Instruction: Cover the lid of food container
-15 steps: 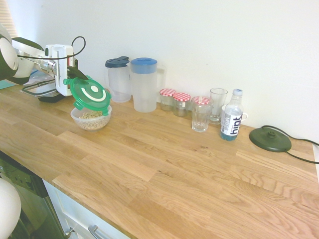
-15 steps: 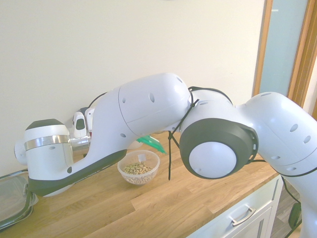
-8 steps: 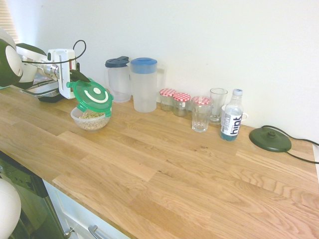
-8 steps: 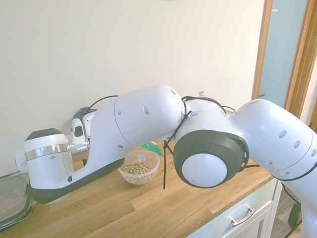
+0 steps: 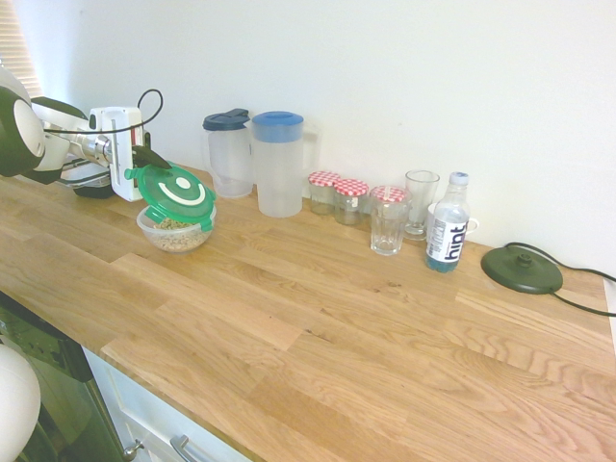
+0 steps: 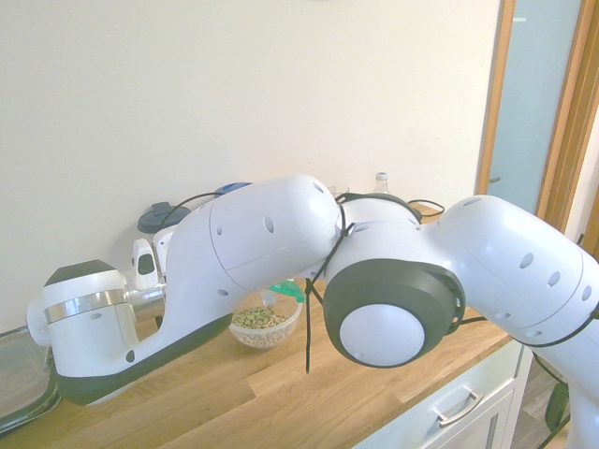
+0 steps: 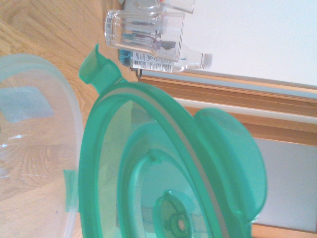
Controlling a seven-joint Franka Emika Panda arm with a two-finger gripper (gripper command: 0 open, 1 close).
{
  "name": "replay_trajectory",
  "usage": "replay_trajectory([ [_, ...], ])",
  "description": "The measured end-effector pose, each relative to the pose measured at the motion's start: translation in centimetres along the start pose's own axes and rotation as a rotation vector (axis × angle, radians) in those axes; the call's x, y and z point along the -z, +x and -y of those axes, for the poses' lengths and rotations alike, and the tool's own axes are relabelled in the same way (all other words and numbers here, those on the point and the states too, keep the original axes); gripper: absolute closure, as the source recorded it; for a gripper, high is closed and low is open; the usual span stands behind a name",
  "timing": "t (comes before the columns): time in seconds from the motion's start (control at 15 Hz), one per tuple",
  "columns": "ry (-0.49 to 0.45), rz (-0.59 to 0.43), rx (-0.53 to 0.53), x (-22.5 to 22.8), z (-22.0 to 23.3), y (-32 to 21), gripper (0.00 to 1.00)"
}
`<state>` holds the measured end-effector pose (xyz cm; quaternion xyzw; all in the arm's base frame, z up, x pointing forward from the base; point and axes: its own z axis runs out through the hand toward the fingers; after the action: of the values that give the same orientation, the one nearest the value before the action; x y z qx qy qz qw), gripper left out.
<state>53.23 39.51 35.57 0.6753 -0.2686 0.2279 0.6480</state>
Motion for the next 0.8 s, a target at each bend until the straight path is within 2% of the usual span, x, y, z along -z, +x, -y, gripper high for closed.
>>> replay_trajectory([
  [0.53,0.064,0.007,0.016,2.3,-0.3,-2.6,0.0],
  [0.8,0.176,0.095,0.072,3.4,-0.7,-3.2,0.0],
])
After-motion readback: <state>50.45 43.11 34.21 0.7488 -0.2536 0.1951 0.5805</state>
